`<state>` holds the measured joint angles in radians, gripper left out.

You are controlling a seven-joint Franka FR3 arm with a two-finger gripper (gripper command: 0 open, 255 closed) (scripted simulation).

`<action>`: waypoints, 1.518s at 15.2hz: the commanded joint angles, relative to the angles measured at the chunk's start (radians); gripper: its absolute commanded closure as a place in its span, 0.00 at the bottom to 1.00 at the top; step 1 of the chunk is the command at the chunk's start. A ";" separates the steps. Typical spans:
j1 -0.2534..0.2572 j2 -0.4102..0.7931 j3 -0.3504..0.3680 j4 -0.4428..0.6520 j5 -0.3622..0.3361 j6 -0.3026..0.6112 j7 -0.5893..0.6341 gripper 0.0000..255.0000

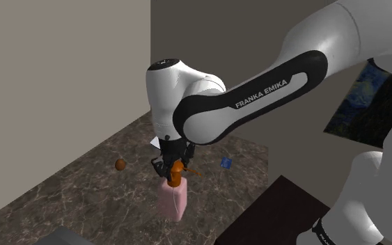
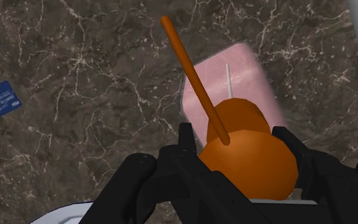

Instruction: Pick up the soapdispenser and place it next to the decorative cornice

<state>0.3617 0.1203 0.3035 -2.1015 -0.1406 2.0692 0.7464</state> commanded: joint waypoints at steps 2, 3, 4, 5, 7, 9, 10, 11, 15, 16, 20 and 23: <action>0.001 0.023 -0.002 -0.013 -0.011 0.035 0.009 1.00; 0.001 0.031 -0.003 -0.018 -0.014 0.047 0.012 1.00; 0.002 0.039 -0.003 -0.023 -0.018 0.059 0.016 1.00; 0.002 0.047 -0.004 -0.027 -0.022 0.071 0.019 1.00; 0.003 0.059 -0.005 -0.033 -0.028 0.088 0.024 1.00; 0.003 0.059 -0.005 -0.033 -0.028 0.088 0.024 1.00; 0.003 0.059 -0.005 -0.033 -0.028 0.088 0.024 1.00; 0.003 0.059 -0.005 -0.033 -0.028 0.088 0.024 1.00; 0.003 0.059 -0.005 -0.033 -0.028 0.088 0.024 0.00; 0.003 0.059 -0.005 -0.033 -0.028 0.088 0.024 0.00; 0.003 0.059 -0.005 -0.033 -0.028 0.088 0.024 0.00; 0.005 0.017 0.002 0.023 -0.005 -0.007 0.009 0.00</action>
<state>0.3662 0.1443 0.3047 -2.0949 -0.1494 2.0864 0.7587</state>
